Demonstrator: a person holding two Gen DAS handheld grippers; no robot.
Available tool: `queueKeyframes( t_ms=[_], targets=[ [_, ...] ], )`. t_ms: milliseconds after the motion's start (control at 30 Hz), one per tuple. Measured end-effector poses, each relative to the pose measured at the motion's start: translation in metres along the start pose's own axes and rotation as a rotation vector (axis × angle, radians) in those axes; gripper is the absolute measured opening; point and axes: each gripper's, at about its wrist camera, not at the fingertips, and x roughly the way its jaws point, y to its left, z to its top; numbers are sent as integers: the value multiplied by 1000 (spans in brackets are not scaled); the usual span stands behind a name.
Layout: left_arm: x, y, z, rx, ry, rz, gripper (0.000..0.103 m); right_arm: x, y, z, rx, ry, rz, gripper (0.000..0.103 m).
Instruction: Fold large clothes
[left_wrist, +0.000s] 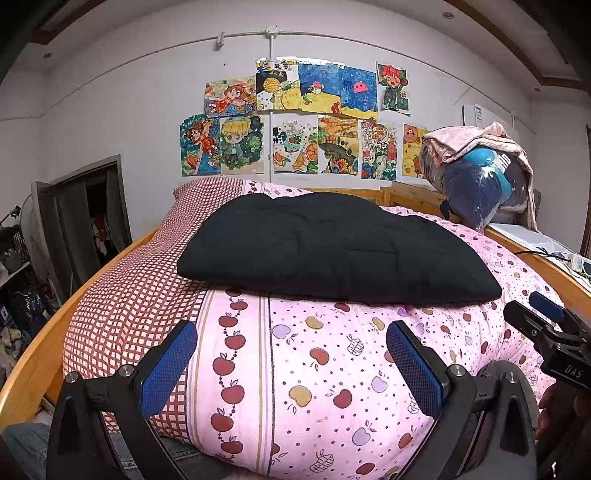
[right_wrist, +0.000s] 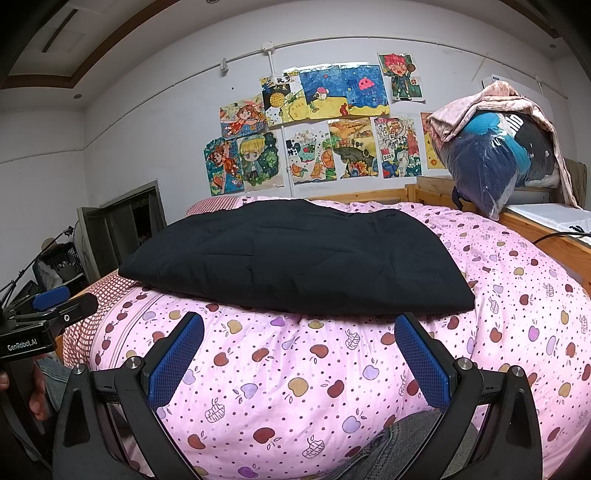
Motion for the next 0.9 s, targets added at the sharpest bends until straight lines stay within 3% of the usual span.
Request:
queueKeyframes(
  t_ms=[900],
  targets=[
    [0, -7, -3, -9, 26, -34, 103, 1, 1, -1, 3, 2, -1, 101]
  ],
)
